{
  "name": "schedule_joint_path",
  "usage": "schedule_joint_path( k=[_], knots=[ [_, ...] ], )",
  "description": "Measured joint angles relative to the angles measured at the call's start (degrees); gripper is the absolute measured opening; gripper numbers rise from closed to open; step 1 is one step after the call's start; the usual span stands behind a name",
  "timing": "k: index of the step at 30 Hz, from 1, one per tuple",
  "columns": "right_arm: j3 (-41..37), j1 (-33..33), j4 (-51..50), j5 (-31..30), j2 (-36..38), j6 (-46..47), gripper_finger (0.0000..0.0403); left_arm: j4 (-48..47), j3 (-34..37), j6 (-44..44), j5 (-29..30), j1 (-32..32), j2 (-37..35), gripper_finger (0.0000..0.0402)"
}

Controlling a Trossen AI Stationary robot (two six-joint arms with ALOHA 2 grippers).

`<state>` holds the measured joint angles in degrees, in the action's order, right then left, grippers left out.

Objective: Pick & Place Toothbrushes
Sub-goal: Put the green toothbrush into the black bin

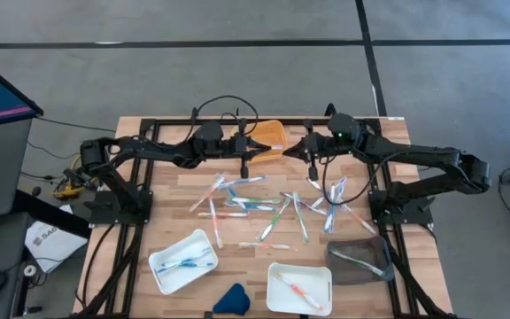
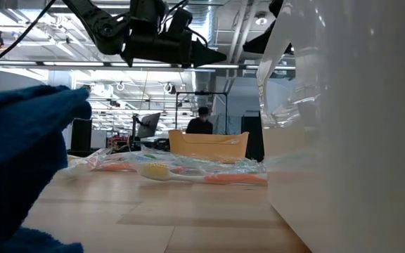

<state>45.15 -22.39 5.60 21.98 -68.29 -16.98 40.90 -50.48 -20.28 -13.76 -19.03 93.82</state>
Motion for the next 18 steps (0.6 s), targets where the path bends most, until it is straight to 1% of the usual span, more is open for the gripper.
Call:
schedule_joint_path(
  k=[6,9,12,18],
  knots=[
    [0.0,1.11,-5.38,0.0,0.0,0.56,0.0001,0.32,-0.32,-0.52,-0.02,0.36,-1.87,0.0001],
    [0.0,1.15,-10.28,-0.02,0.0,1.28,0.0001,0.45,-0.65,-0.45,0.0,0.36,-4.89,0.0001],
    [0.0,1.15,-13.31,0.0,0.02,9.54,0.0001,0.51,-0.76,0.25,0.36,0.36,-9.18,0.0001],
    [0.0,1.55,-17.58,-0.01,0.04,24.72,0.0001,0.54,-0.74,7.7,1.75,0.34,-19.33,0.0001]
  ],
)
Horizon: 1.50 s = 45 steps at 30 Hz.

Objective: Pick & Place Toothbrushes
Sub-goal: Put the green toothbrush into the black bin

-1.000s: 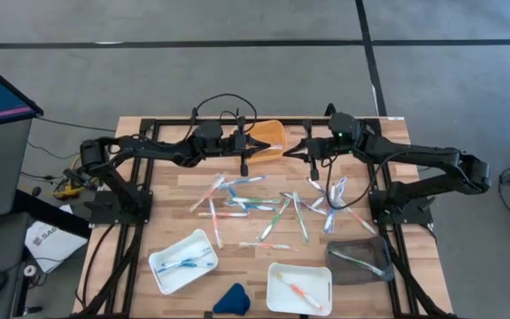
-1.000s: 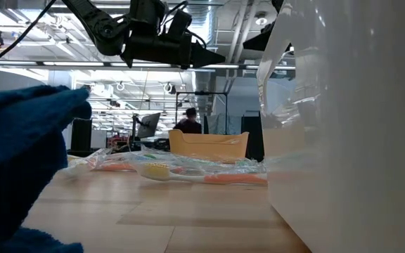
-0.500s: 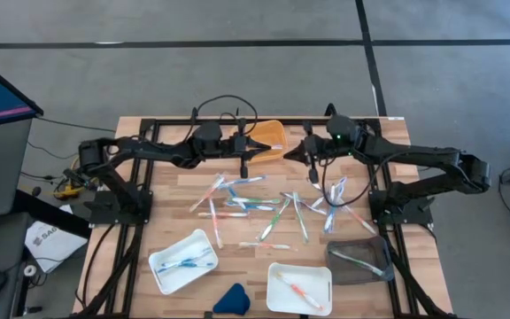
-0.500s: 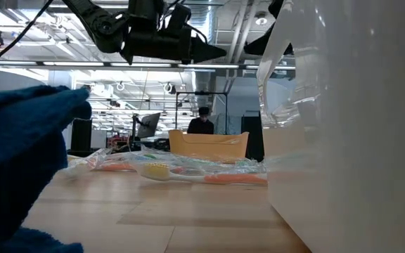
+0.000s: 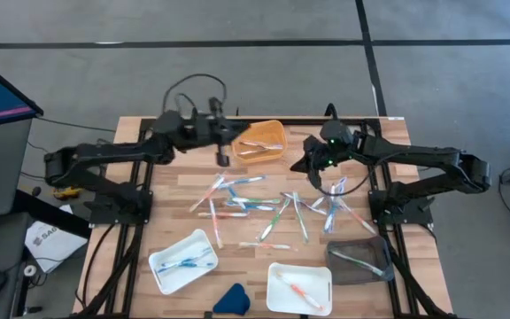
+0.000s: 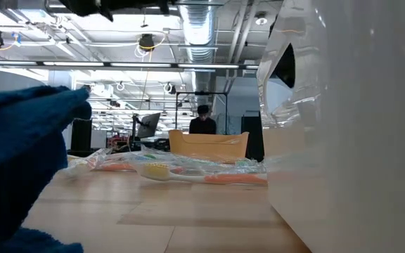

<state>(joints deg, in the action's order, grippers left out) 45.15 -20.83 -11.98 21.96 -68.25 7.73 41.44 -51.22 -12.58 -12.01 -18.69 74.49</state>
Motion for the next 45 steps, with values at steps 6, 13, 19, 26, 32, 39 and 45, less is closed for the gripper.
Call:
schedule_joint_path(
  k=[6,13,19,26,32,39,45],
  knots=[
    [-0.02,4.61,-4.06,0.02,-0.42,13.82,0.0001,-1.66,2.53,10.35,-0.24,0.02,-8.69,0.0001],
    [-0.02,14.58,-4.78,-4.99,-0.42,26.04,0.0001,-2.57,7.96,12.16,-1.77,0.04,-14.14,0.0001],
    [-0.02,25.06,-4.91,-19.71,-0.42,35.71,0.0,-3.67,10.45,13.99,-1.88,2.24,-17.31,0.0001],
    [0.0,36.83,-10.16,-37.41,-1.15,48.45,0.0,-3.8,11.76,13.99,-1.86,7.05,-20.04,0.0001],
    [6.45,42.44,-18.21,-45.43,-11.29,54.86,0.0,-4.51,11.76,13.97,-1.86,13.13,-19.65,0.0001],
    [22.96,43.14,-42.63,-44.36,-27.32,62.46,0.0,-5.55,11.85,13.95,-1.84,22.28,-19.16,0.0001],
    [33.5,42.79,-50.79,-35.4,-31.56,56.01,0.0,-5.63,11.78,8.61,-1.81,28.24,-19.88,0.0001]
  ],
)
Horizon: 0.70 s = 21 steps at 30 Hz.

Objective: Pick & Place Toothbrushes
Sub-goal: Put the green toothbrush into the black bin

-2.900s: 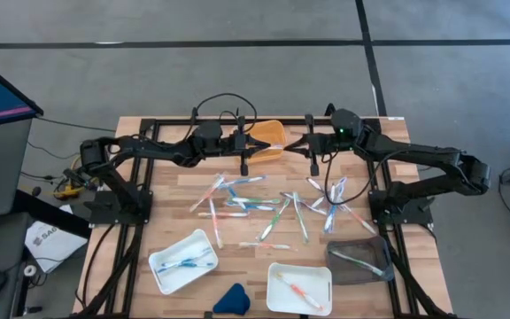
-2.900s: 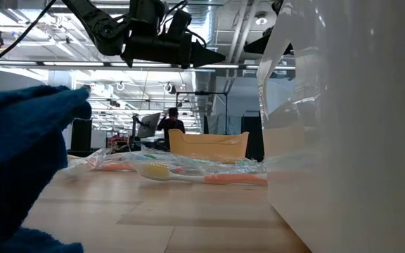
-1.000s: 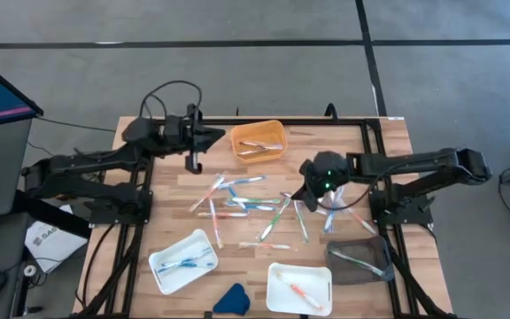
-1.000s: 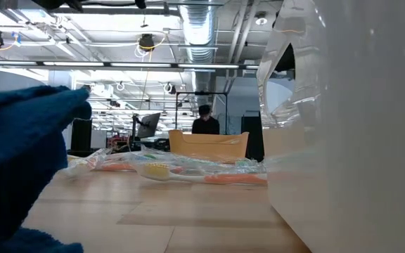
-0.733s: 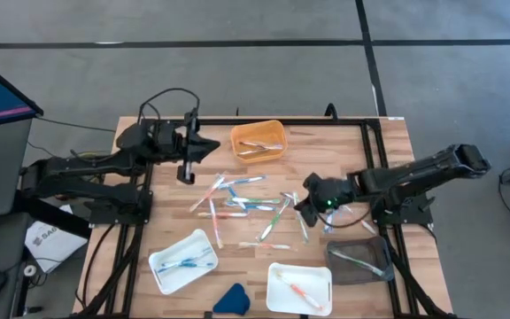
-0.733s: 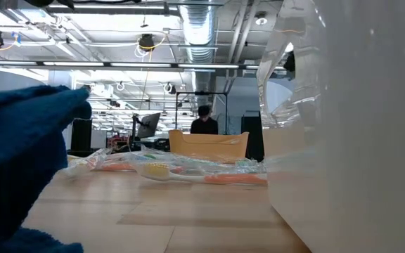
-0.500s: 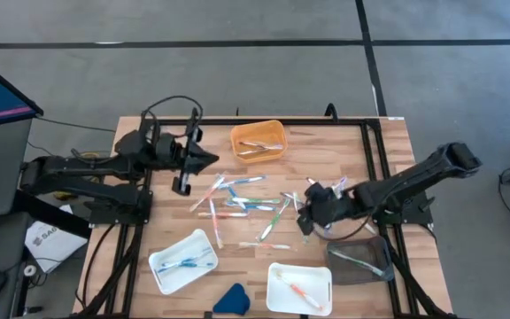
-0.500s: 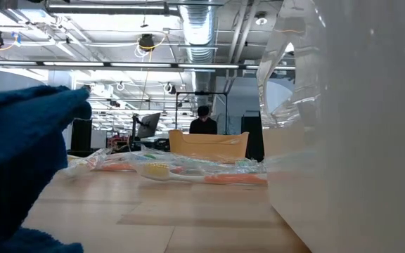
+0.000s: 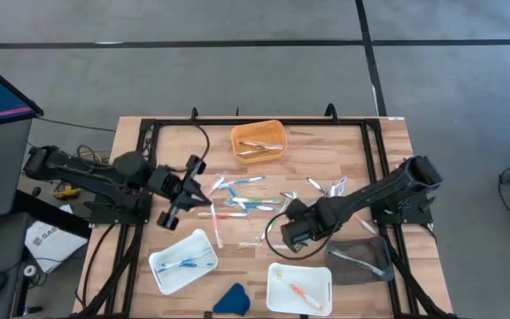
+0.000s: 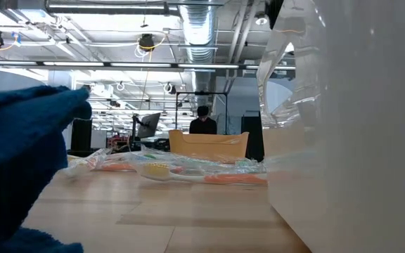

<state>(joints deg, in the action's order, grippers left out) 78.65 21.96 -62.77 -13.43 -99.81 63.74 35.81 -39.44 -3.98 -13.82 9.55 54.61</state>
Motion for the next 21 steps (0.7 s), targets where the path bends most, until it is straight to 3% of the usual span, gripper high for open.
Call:
schedule_joint_path(
  k=[3,8,21],
  knots=[
    [2.71,-1.27,0.26,4.29,-0.09,-2.49,0.0002,0.19,0.02,-2.35,-0.02,1.3,-0.32,0.0001],
    [3.77,-2.93,-1.25,6.06,-0.12,-3.68,0.0028,-0.01,0.02,-2.88,0.04,1.7,-0.27,0.0001],
    [3.57,-3.79,-4.67,6.04,-6.77,-3.29,0.0178,-0.2,0.02,-2.68,0.04,1.7,-0.26,0.0001]
  ],
)
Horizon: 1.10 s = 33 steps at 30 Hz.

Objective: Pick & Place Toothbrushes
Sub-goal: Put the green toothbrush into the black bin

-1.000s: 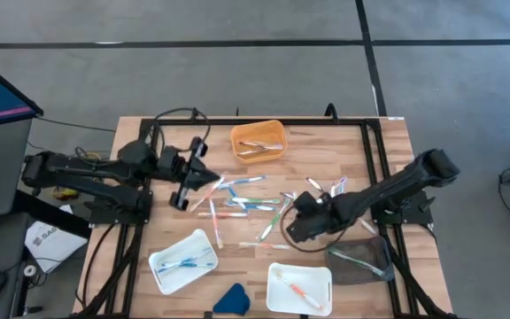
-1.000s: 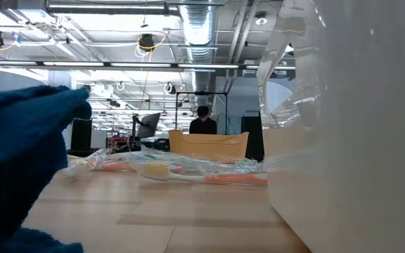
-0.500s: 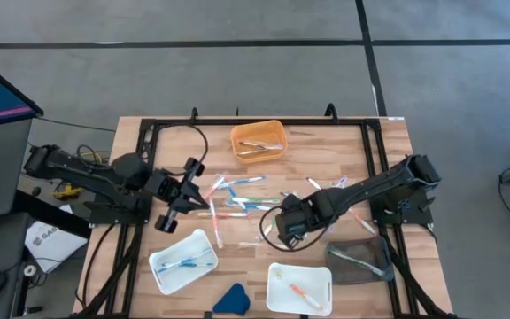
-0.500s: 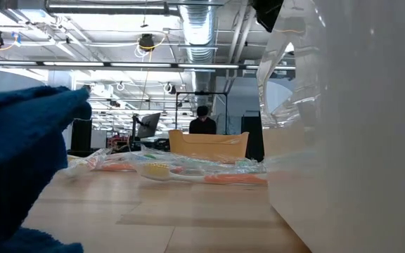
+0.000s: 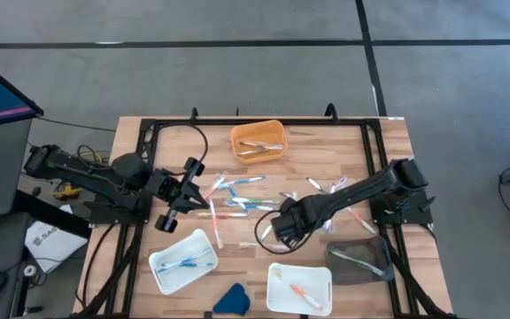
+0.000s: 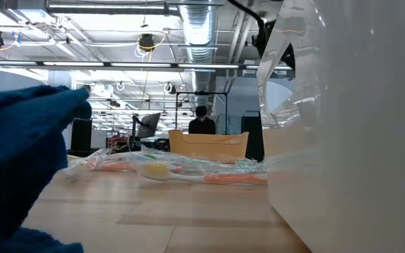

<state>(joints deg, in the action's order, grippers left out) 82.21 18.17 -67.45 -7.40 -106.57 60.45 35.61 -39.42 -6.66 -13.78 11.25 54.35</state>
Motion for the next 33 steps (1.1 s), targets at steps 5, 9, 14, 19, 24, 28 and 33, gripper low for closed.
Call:
schedule_joint_path(
  k=[5,9,14,19,24,28,33],
  knots=[
    [-0.03,-0.41,-0.13,-1.3,-2.57,-2.81,0.0225,0.03,0.0,0.03,0.0,0.08,0.0,0.0001],
    [-0.04,-0.69,-1.31,-3.73,-3.48,-4.97,0.0233,0.0,0.0,0.02,0.0,0.74,0.0,0.0001],
    [-0.04,-1.76,-1.77,-5.11,-3.31,-5.88,0.0221,0.0,0.0,-0.02,0.0,1.85,0.0,0.0001],
    [-0.02,-3.0,-1.51,-3.61,-2.92,-7.07,0.0206,0.0,0.0,-0.15,0.0,2.34,0.0,0.0001],
    [-2.98,-3.2,1.56,-2.11,-3.1,-7.53,0.0205,0.0,0.0,-0.15,0.0,2.34,0.0,0.0001],
    [-10.76,-3.93,7.21,1.14,-1.52,-6.25,0.0213,-0.04,0.0,-0.15,0.0,2.34,0.0,0.0001],
    [-16.4,-4.58,12.45,1.57,-0.1,-5.06,0.0221,0.09,-0.02,-0.46,0.0,2.32,0.02,0.0001]
  ],
)
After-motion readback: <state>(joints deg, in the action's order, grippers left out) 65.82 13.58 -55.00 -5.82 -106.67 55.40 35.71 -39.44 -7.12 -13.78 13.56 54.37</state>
